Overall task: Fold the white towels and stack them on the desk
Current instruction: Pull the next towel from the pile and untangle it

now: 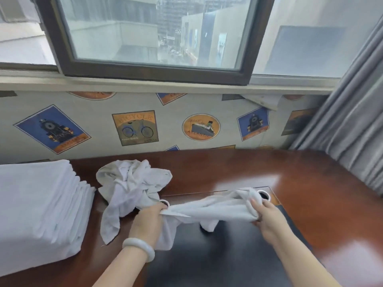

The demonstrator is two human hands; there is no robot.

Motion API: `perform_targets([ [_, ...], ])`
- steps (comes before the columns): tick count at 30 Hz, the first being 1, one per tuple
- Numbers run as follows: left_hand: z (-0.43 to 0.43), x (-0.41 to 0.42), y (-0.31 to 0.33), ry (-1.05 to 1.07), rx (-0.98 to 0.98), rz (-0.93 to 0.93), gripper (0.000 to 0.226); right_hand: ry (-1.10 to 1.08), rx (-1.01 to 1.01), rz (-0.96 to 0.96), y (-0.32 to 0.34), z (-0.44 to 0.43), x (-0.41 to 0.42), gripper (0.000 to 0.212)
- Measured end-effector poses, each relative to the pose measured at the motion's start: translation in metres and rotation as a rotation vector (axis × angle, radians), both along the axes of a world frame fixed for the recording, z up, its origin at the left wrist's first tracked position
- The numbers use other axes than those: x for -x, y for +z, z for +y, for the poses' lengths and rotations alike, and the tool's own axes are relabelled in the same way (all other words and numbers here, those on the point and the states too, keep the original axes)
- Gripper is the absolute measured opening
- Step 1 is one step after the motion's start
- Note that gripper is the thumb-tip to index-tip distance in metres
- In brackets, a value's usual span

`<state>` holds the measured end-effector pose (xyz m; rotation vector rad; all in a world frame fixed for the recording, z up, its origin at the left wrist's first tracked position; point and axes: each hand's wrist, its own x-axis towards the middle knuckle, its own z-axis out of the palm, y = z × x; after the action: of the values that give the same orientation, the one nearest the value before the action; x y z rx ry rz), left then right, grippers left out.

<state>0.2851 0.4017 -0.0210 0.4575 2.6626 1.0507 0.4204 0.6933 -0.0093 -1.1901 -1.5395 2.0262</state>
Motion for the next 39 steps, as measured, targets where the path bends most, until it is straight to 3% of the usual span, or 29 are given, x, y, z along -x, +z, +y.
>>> perform_targets([
  [3,0.016,-0.001,0.032,0.025,-0.125,0.226,0.035,-0.034,-0.005,0.082,0.043,0.023,-0.015,0.010],
  [7,0.030,-0.003,0.070,0.127,-0.152,0.461,0.031,-0.172,0.071,0.195,0.075,0.059,-0.020,0.028],
  [10,0.042,-0.012,0.069,0.159,-0.050,0.380,0.032,-0.230,0.261,0.167,0.057,0.083,-0.023,0.028],
  [14,0.070,-0.033,0.044,0.282,-0.081,0.068,0.029,-0.200,0.278,-0.047,0.017,0.109,-0.035,0.016],
  [17,0.096,-0.046,0.032,0.468,-0.363,-0.259,0.028,-0.128,-0.034,-0.235,0.003,0.129,-0.047,0.031],
  [20,0.111,-0.050,0.027,0.585,-0.571,-0.354,0.022,-0.013,-0.333,-0.261,0.011,0.163,-0.046,0.040],
  [22,0.115,-0.054,0.027,0.636,-0.654,-0.347,0.021,0.137,-0.262,-0.081,0.020,0.181,-0.036,0.027],
  [24,0.116,-0.059,0.022,0.669,-0.741,-0.382,0.025,0.332,-0.213,-0.062,0.020,0.191,-0.023,0.020],
  [28,0.126,-0.075,-0.005,0.781,-0.884,-0.549,0.038,0.567,-0.339,-0.336,-0.032,0.182,-0.023,0.018],
  [30,0.134,-0.087,-0.026,0.816,-0.898,-0.605,0.038,0.754,-0.537,-0.498,-0.062,0.165,-0.038,0.012],
  [31,0.139,-0.092,-0.036,0.830,-0.906,-0.627,0.034,0.873,-0.615,-0.558,-0.076,0.156,-0.045,0.018],
  [33,0.150,-0.098,-0.051,0.864,-0.927,-0.687,0.021,1.059,-0.785,-0.675,-0.104,0.146,-0.064,0.052],
  [35,0.159,-0.104,-0.061,0.910,-0.983,-0.744,0.017,1.054,-1.035,-0.736,-0.130,0.144,-0.084,0.086],
  [36,0.162,-0.107,-0.065,0.939,-1.001,-0.758,0.021,1.029,-1.148,-0.724,-0.138,0.146,-0.090,0.088],
  [37,0.164,-0.111,-0.070,0.975,-1.012,-0.752,0.028,1.004,-1.217,-0.683,-0.146,0.148,-0.094,0.077],
  [39,0.162,-0.115,-0.077,1.074,-1.032,-0.690,0.036,0.923,-1.315,-0.627,-0.150,0.158,-0.095,0.027],
])
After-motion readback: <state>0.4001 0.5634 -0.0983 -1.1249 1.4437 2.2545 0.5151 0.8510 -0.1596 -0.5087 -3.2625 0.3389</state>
